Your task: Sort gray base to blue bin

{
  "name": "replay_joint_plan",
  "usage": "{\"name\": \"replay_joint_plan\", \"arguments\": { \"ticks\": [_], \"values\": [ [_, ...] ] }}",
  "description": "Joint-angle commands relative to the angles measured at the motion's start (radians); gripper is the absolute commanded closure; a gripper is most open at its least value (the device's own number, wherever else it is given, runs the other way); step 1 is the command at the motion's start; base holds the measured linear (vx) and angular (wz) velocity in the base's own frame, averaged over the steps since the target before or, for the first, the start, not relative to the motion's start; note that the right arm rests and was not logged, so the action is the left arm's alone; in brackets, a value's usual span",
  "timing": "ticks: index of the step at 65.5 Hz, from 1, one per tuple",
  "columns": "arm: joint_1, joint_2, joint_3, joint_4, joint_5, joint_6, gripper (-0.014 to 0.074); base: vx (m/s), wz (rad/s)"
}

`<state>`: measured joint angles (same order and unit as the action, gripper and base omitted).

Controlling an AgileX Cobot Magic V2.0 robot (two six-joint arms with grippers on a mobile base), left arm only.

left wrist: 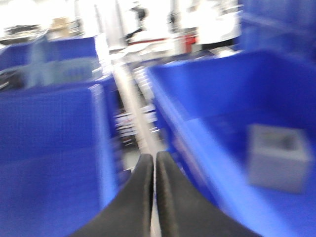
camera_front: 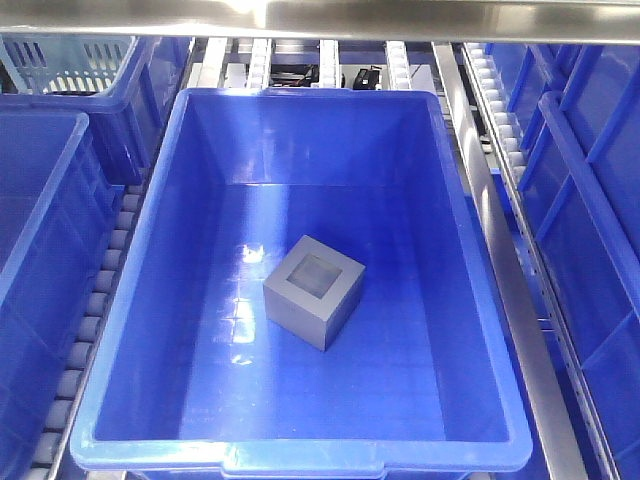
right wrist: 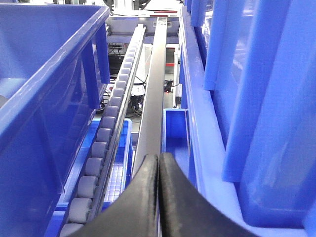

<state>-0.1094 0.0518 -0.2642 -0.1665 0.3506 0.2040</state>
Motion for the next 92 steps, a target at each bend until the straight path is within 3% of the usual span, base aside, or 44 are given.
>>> {"name": "replay_joint_plan", "arguments": {
  "ticks": [1, 14, 19, 28, 33, 92],
  "values": [
    [0.058, 0.011, 0.035, -0.001, -0.136, -0.017, 0.0603, 0.00, 0.00],
    [0.117, 0.008, 0.174, 0.040, -0.255, -0.045, 0.0603, 0.00, 0.00],
    [0.117, -0.022, 0.222, 0.099, -0.298, -0.123, 0.0603, 0.00, 0.00],
    [0.118, -0.082, 0.324, 0.233, -0.399, -0.332, 0.0603, 0.00, 0.00],
    [0.118, -0.079, 0.320, 0.271, -0.360, -0.390, 0.0603, 0.00, 0.00],
    [0.118, -0.079, 0.321, 0.286, -0.341, -0.398, 0.0603, 0.00, 0.00]
  ]
}}
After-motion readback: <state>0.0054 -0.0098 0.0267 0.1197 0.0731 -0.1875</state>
